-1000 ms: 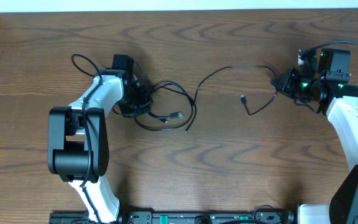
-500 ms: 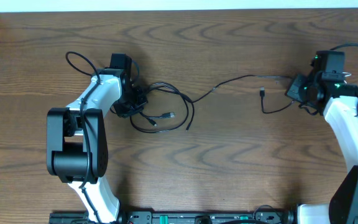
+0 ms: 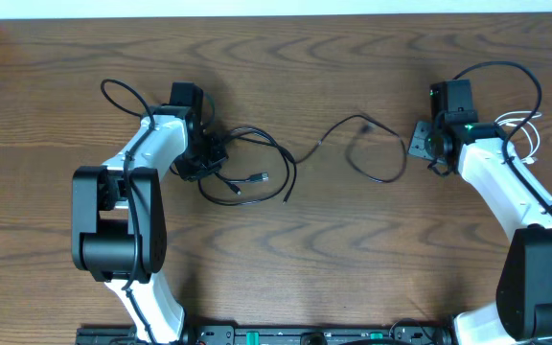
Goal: Untangle cables
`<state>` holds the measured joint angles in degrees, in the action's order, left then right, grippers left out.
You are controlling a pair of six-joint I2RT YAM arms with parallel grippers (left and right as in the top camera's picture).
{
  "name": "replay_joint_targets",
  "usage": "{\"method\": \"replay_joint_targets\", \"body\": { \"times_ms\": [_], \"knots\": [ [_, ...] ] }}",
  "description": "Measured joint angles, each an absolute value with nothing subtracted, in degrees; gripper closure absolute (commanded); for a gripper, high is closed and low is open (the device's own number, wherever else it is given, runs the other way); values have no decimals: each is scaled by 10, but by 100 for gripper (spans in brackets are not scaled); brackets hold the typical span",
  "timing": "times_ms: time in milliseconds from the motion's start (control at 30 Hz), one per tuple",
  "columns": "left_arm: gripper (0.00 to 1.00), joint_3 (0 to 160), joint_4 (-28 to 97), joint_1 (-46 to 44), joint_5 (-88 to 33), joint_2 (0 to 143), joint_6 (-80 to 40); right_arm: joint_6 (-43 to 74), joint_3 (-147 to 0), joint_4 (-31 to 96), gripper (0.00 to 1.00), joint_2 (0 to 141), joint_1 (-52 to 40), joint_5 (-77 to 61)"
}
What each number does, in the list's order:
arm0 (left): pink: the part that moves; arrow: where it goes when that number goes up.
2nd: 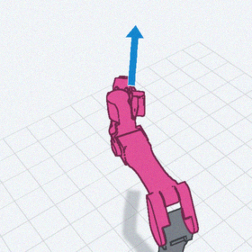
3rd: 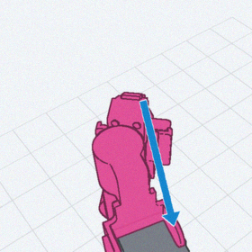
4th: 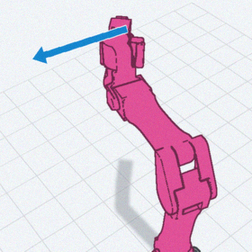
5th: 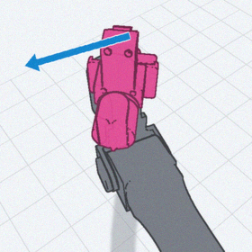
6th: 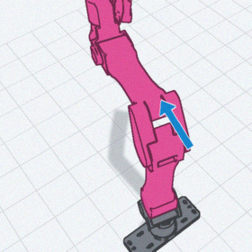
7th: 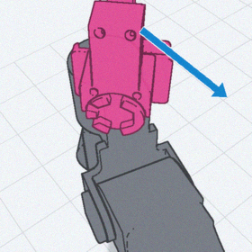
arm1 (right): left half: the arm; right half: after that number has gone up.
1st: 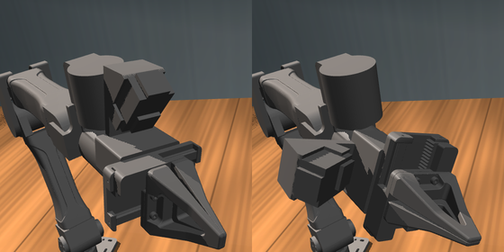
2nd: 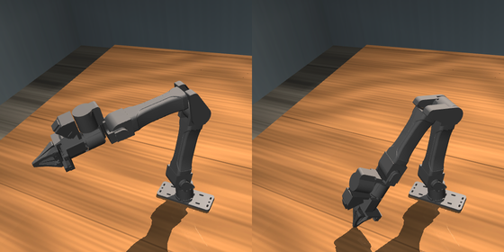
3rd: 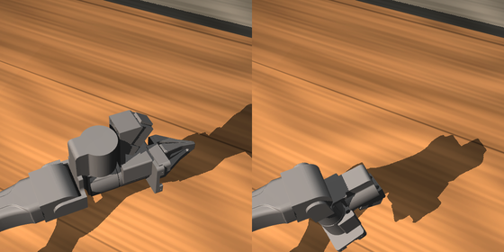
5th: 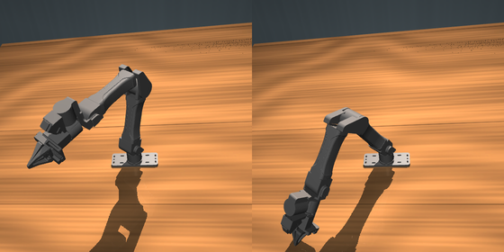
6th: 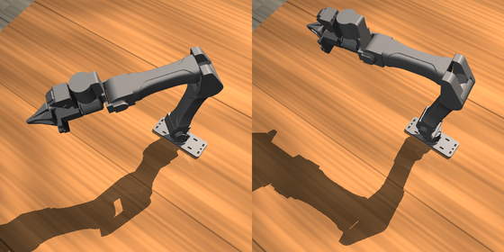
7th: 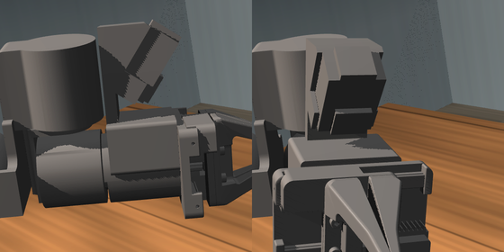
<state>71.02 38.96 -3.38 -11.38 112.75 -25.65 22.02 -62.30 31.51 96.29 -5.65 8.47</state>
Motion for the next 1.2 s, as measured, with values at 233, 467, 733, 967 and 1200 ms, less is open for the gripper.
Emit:
{"method": "replay_joint_targets", "body": {
  "times_ms": [233,467,733,967,1200],
  "knots": [
    [92,710,390,-34,-114,1127,-256,204,-661,319,6,963,-58,20],
    [92,710,390,-34,-108,1127,-256,206,-677,305,1,963,-82,-72],
    [92,710,390,-34,-103,1127,-257,220,-677,323,1,963,-143,-106],
    [92,710,390,-34,-103,1127,-257,226,-677,305,1,963,-197,-116],
    [92,710,390,-34,-103,1127,-257,239,-677,270,1,963,-243,-120]
  ]
}}
